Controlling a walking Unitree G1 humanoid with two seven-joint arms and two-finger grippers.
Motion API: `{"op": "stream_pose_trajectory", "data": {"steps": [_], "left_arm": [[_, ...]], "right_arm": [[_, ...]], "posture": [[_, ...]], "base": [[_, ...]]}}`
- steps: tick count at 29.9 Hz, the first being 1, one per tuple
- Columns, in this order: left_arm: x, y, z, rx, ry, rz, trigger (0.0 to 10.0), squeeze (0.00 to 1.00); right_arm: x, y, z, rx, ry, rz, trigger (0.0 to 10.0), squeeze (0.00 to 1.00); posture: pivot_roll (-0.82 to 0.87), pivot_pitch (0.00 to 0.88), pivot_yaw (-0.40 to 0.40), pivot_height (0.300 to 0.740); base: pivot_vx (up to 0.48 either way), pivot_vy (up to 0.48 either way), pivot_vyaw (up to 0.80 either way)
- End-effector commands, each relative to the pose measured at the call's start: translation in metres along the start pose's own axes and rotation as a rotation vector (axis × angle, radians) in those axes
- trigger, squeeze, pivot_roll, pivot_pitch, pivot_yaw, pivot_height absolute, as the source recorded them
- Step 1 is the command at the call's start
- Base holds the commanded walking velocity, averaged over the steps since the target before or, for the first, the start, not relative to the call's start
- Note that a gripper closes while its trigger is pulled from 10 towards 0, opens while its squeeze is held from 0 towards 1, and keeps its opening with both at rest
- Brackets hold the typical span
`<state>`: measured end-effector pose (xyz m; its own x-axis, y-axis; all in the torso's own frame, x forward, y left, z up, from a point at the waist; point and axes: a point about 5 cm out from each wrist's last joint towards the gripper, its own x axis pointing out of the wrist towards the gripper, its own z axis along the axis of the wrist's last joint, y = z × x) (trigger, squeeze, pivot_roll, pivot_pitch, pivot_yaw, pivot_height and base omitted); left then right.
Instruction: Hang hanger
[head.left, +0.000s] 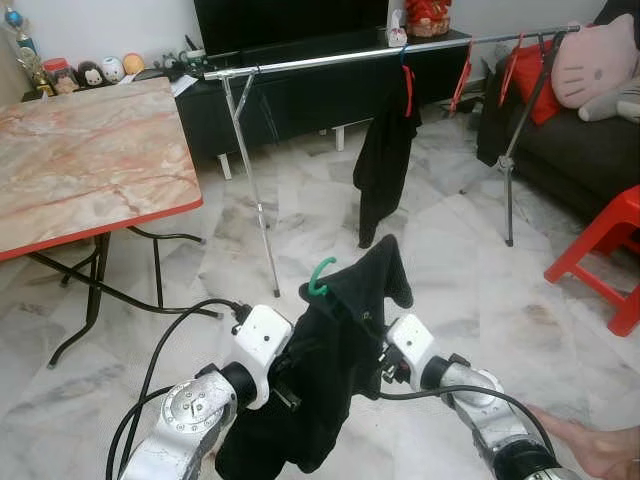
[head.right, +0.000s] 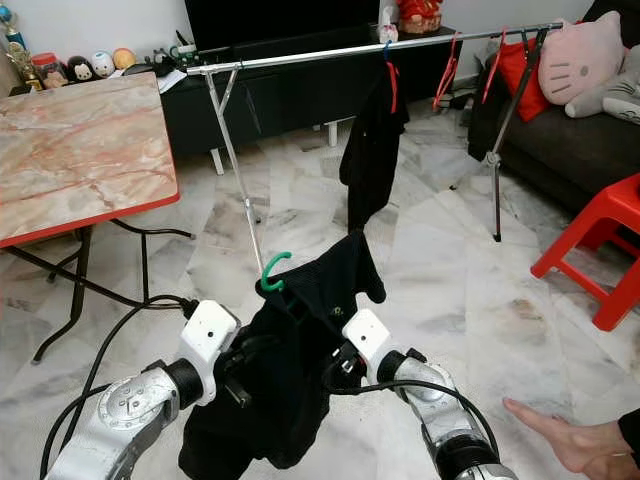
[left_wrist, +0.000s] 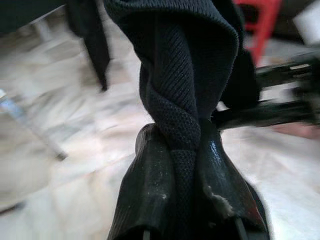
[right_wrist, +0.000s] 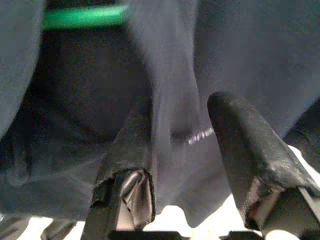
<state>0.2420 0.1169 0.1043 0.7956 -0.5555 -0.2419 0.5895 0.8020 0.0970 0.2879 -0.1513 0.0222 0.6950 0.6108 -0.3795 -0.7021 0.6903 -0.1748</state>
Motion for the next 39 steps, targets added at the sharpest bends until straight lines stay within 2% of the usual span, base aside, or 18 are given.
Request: {"op": "stream_pose_trajectory", "data": {"steps": [1, 3, 6, 8, 11, 12, 16, 18, 21, 23, 24, 25, 27, 28, 29, 30, 33, 39], "left_arm": [[-0.001, 0.017, -0.001, 0.063, 0.015, 0.115, 10.0, 0.00], [-0.002, 0.023, -0.009, 0.086, 0.058, 0.167, 10.0, 0.00], [-0.004, 0.033, -0.015, 0.054, 0.072, 0.255, 10.0, 0.00], [-0.006, 0.045, -0.022, 0.022, 0.094, 0.372, 10.0, 0.00], [-0.008, 0.051, -0.027, 0.008, 0.099, 0.435, 10.0, 0.00], [-0.011, 0.055, -0.033, -0.016, 0.102, 0.485, 10.0, 0.00], [-0.012, 0.057, -0.037, -0.034, 0.100, 0.512, 10.0, 0.00], [-0.013, 0.056, -0.040, -0.040, 0.102, 0.516, 10.0, 0.00], [-0.013, 0.056, -0.042, -0.043, 0.102, 0.524, 10.0, 0.00], [-0.010, 0.052, -0.041, -0.054, 0.087, 0.515, 10.0, 0.00], [-0.009, 0.050, -0.041, -0.057, 0.082, 0.509, 10.0, 0.00], [-0.008, 0.049, -0.040, -0.058, 0.077, 0.506, 10.0, 0.00], [-0.008, 0.048, -0.040, -0.057, 0.074, 0.505, 10.0, 0.00], [-0.008, 0.048, -0.040, -0.058, 0.073, 0.504, 10.0, 0.00], [-0.008, 0.048, -0.040, -0.058, 0.073, 0.504, 10.0, 0.00], [-0.008, 0.048, -0.040, -0.058, 0.072, 0.503, 10.0, 0.00], [-0.009, 0.047, -0.041, -0.059, 0.071, 0.499, 10.0, 0.00], [-0.008, 0.047, -0.041, -0.055, 0.069, 0.491, 10.0, 0.00]], "right_arm": [[-0.002, 0.005, -0.010, -0.001, 0.056, 0.020, 10.0, 0.00], [-0.003, 0.007, -0.013, 0.010, 0.069, 0.032, 10.0, 0.00], [-0.003, 0.011, -0.019, 0.021, 0.110, 0.048, 10.0, 0.00], [-0.004, 0.016, -0.029, 0.023, 0.176, 0.059, 10.0, 0.00], [-0.005, 0.018, -0.036, 0.025, 0.219, 0.043, 10.0, 0.00], [-0.008, 0.016, -0.045, 0.071, 0.282, -0.031, 10.0, 0.00], [-0.010, 0.014, -0.052, 0.112, 0.328, -0.092, 10.0, 0.00], [-0.015, 0.011, -0.061, 0.217, 0.365, -0.208, 10.0, 0.00], [-0.017, 0.010, -0.065, 0.258, 0.382, -0.252, 10.0, 0.00], [-0.040, 0.015, -0.096, 0.585, 0.483, -0.534, 10.0, 0.00], [-0.049, 0.021, -0.107, 0.678, 0.534, -0.609, 10.0, 0.00], [-0.055, 0.026, -0.114, 0.733, 0.570, -0.651, 10.0, 0.00], [-0.060, 0.032, -0.120, 0.748, 0.605, -0.662, 10.0, 0.00], [-0.061, 0.034, -0.122, 0.780, 0.600, -0.685, 10.0, 0.14], [-0.061, 0.034, -0.122, 0.780, 0.600, -0.685, 10.0, 0.14], [-0.060, 0.035, -0.122, 0.792, 0.593, -0.688, 10.0, 1.00], [-0.057, 0.037, -0.120, 0.771, 0.581, -0.650, 10.0, 1.00], [-0.055, 0.037, -0.119, 0.791, 0.589, -0.684, 10.0, 1.00]], "posture": [[-0.05, 0.000, 0.025, 0.732], [-0.05, 0.000, 0.025, 0.732], [-0.05, 0.000, 0.027, 0.732], [-0.05, 0.000, 0.025, 0.732], [-0.05, 0.000, 0.023, 0.732], [-0.05, 0.000, 0.023, 0.732], [-0.05, 0.000, 0.023, 0.732], [-0.06, 0.000, 0.023, 0.732], [-0.06, 0.000, 0.023, 0.732], [-0.05, 0.000, 0.020, 0.732], [-0.05, 0.000, 0.019, 0.732], [-0.04, 0.000, 0.018, 0.732], [-0.04, 0.000, 0.018, 0.732], [-0.04, 0.000, 0.020, 0.732], [-0.04, 0.000, 0.020, 0.732], [-0.04, 0.000, 0.021, 0.732], [-0.04, 0.000, 0.028, 0.732], [-0.04, 0.000, 0.032, 0.732]], "base": [[0.000, 0.000, 0.00], [0.000, 0.000, 0.00], [0.000, 0.000, 0.00], [0.000, 0.000, 0.00], [0.000, 0.000, 0.00], [0.000, 0.000, 0.00], [0.000, 0.000, 0.00], [0.000, 0.000, 0.00], [0.000, 0.000, 0.00], [0.000, 0.000, 0.00], [0.000, 0.000, 0.00], [0.000, 0.000, 0.00], [0.000, 0.000, 0.00], [0.000, 0.000, 0.00], [0.000, 0.000, 0.00], [0.000, 0.000, 0.00], [0.000, 0.000, 0.00], [0.000, 0.000, 0.00]]}}
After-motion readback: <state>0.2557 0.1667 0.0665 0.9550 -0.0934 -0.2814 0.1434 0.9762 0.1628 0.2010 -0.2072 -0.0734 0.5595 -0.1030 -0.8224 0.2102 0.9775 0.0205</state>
